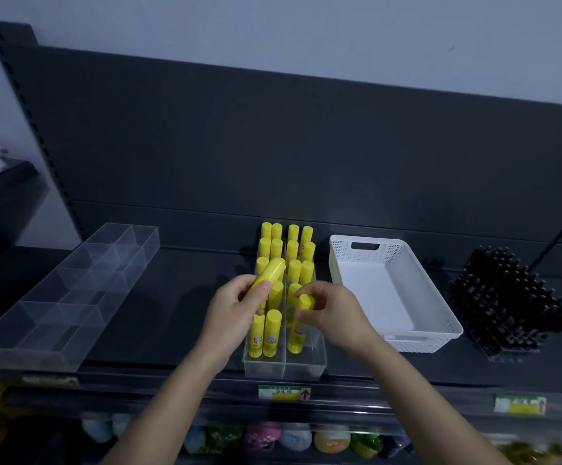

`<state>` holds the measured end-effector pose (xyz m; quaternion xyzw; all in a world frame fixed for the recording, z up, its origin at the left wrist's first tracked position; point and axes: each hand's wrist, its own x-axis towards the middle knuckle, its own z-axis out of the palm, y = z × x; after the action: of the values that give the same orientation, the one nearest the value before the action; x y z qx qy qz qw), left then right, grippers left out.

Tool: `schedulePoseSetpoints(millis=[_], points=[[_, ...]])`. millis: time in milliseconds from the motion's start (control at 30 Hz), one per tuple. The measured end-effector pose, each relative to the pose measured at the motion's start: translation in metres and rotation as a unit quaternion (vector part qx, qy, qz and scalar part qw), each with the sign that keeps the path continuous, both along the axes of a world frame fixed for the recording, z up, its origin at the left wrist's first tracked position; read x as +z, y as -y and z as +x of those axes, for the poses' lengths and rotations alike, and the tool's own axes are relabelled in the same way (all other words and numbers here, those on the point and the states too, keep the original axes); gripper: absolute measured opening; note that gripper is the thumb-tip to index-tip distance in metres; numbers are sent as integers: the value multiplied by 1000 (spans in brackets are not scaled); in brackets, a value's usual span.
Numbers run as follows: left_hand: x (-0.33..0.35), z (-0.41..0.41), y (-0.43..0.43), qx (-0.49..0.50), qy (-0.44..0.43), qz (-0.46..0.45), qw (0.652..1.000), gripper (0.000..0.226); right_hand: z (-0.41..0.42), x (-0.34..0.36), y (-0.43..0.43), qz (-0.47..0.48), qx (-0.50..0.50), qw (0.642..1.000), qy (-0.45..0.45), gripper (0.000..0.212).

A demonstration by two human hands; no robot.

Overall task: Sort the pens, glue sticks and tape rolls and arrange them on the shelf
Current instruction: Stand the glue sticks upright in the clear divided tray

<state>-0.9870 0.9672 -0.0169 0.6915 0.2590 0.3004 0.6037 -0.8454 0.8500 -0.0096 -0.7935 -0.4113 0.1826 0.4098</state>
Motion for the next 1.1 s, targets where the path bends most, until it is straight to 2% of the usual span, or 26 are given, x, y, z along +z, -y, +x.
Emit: schedulePoseSetpoints(millis=[133, 267, 500, 600, 667, 733, 800, 867, 1100], points=[[2, 2, 0, -16, 6, 12, 1000, 13, -1, -16, -1, -81, 10, 994, 77, 22], [3, 2, 1, -12, -13, 51, 999, 25, -8, -27, -5, -72, 33, 987, 140, 25], [4, 6, 5, 4, -11, 51, 999, 14, -9, -38, -2, -32, 23, 992, 119, 36], [7, 7, 7, -2, -11, 61, 998, 15, -11, -36, 2, -32, 21, 992, 120, 47], [9, 8, 8, -6, -15, 67, 998, 17, -12, -28, 6, 8, -7, 994, 110, 48], [13, 10, 9, -12, -22, 77, 997, 21, -13, -13, 10, 75, -47, 995, 49, 34], [17, 15, 13, -13, -27, 88, 996, 24, -13, 2, 12, 137, -54, 986, -80, 21], [22, 21, 18, -10, -12, 84, 996, 25, -14, 11, 14, 165, -33, 967, -189, 17], [27, 34, 29, -36, 26, 70, 997, 24, -10, 8, 27, 168, -16, 928, -332, 20]])
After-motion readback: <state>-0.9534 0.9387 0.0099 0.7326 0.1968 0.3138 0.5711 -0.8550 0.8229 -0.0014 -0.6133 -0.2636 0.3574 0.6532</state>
